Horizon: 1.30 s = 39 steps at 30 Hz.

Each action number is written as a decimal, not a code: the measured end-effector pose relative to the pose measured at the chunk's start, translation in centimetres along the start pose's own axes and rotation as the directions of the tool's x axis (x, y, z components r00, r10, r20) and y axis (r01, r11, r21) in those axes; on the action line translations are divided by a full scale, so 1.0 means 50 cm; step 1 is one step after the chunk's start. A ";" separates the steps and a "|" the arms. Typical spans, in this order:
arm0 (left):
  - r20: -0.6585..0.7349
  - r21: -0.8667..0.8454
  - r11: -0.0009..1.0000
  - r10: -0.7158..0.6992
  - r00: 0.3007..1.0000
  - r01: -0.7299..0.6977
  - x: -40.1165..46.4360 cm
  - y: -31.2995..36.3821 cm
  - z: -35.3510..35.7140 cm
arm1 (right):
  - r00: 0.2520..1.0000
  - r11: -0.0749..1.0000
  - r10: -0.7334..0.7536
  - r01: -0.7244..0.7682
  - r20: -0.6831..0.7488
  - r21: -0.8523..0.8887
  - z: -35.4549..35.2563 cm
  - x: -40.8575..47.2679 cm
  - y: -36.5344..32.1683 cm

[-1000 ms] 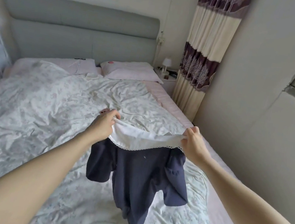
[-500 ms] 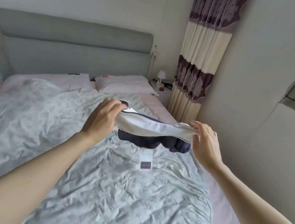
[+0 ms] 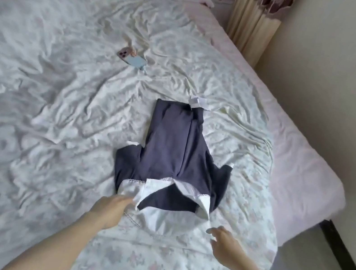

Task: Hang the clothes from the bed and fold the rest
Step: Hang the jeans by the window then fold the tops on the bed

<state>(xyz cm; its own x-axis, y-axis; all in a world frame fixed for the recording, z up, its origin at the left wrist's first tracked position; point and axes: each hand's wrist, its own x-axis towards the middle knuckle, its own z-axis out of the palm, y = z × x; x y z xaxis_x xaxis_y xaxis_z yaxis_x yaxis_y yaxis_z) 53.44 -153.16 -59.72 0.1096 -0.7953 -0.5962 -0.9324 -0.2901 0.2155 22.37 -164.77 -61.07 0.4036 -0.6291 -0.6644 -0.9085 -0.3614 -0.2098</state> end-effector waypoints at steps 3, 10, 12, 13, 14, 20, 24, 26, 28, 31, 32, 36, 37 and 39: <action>-0.149 -0.174 0.978 -0.138 0.979 0.112 0.045 -0.018 0.010 | 0.989 0.977 0.118 -0.099 -0.092 0.187 -0.006 0.027 0.002; -0.382 -0.343 0.925 -0.296 0.876 0.163 0.210 -0.046 -0.075 | 0.925 0.956 0.189 -0.095 -0.330 0.279 -0.120 0.165 -0.047; -0.420 -0.328 0.935 -0.272 0.866 0.135 0.269 -0.045 -0.109 | 0.909 0.952 0.183 -0.068 -0.375 0.300 -0.159 0.221 -0.071; -0.424 -0.336 0.933 -0.270 0.865 0.127 0.299 -0.044 -0.124 | 0.902 0.953 0.171 -0.050 -0.395 0.300 -0.175 0.248 -0.081; -0.419 -0.354 0.927 -0.277 0.865 0.125 0.335 -0.043 -0.140 | 0.897 0.956 0.157 -0.033 -0.413 0.291 -0.190 0.282 -0.089; -0.343 -0.459 0.856 -0.418 0.841 0.239 0.503 -0.028 -0.182 | 0.873 0.938 0.223 -0.071 -0.434 0.340 -0.240 0.452 -0.111; -0.392 -0.384 0.876 -0.439 0.808 0.290 0.552 -0.017 -0.172 | 0.889 0.906 0.292 -0.139 -0.353 0.399 -0.238 0.526 -0.133; -0.423 -0.475 0.839 -0.484 0.766 0.267 0.557 -0.022 -0.164 | 0.895 0.919 0.318 -0.210 -0.314 0.334 -0.239 0.541 -0.133; -0.437 -0.594 0.760 -0.580 0.688 0.264 0.551 -0.048 -0.159 | 0.849 0.880 0.425 -0.306 -0.315 0.364 -0.251 0.542 -0.117; -0.391 -0.600 0.710 -0.663 0.638 0.370 0.540 -0.102 -0.157 | 0.780 0.831 0.530 -0.401 -0.333 0.385 -0.265 0.524 -0.079; -0.379 -0.570 0.720 -0.658 0.651 0.397 0.541 -0.113 -0.159 | 0.791 0.832 0.529 -0.413 -0.308 0.370 -0.266 0.517 -0.074; -0.414 -0.621 0.745 -0.576 0.705 0.244 0.593 -0.116 -0.206 | 0.831 0.897 0.387 -0.238 -0.400 0.372 -0.289 0.554 -0.087; -0.416 -0.626 0.749 -0.558 0.718 0.219 0.613 -0.115 -0.221 | 0.816 0.919 0.332 -0.167 -0.473 0.358 -0.304 0.575 -0.097; -0.402 -0.607 0.766 -0.526 0.750 0.211 0.648 -0.115 -0.246 | 0.787 0.954 0.236 -0.077 -0.570 0.288 -0.333 0.616 -0.121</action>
<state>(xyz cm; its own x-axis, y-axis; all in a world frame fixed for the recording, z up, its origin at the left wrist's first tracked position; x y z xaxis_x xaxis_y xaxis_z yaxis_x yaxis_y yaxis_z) 66.60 -183.82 -70.77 0.7109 -0.6577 -0.2492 -0.4818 -0.7135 0.5087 42.08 -193.42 -68.31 0.1648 -0.9727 -0.1632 -0.9295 -0.0978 -0.3557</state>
